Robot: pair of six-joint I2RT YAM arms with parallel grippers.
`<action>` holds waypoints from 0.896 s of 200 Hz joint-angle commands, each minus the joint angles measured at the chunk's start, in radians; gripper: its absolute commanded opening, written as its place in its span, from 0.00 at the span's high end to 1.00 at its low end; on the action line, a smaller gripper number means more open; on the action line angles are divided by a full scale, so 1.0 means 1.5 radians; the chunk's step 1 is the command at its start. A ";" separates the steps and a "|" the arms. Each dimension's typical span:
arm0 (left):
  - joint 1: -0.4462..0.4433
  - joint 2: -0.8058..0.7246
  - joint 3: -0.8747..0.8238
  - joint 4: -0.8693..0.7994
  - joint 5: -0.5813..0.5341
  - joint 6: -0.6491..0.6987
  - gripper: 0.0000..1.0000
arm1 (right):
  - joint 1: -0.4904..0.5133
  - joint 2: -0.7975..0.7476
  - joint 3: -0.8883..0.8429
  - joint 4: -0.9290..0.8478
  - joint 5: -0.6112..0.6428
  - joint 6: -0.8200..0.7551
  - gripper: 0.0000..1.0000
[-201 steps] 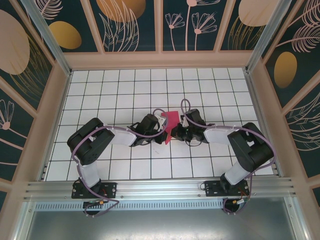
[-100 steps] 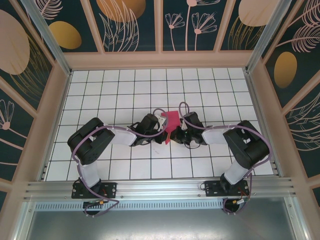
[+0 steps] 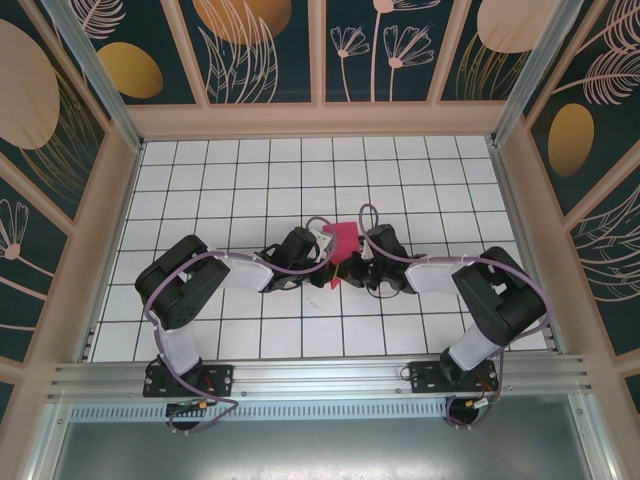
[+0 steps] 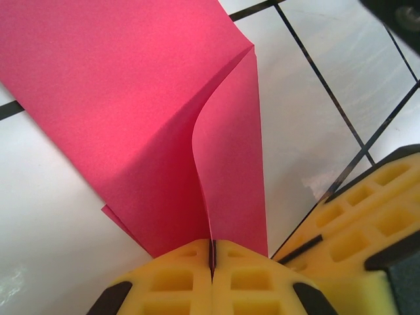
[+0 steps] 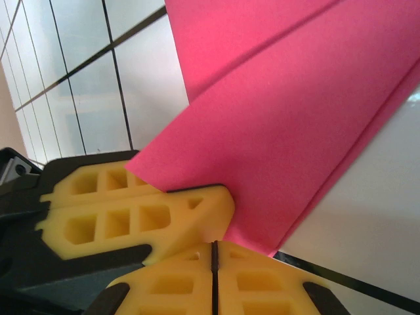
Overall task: Fold a paper plane with a square sheet of paper (pick it up from the middle)
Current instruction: Third fold the triangle at the center of the table.
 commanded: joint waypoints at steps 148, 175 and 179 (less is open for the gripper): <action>-0.001 0.033 -0.013 -0.078 0.010 -0.003 0.99 | 0.036 -0.023 -0.024 0.012 0.015 0.025 0.89; -0.001 0.034 -0.010 -0.079 0.012 -0.002 0.98 | 0.039 0.000 -0.035 0.043 0.008 0.036 0.89; -0.002 0.034 -0.010 -0.079 0.012 -0.003 0.99 | 0.039 0.004 -0.036 0.049 0.006 0.037 0.89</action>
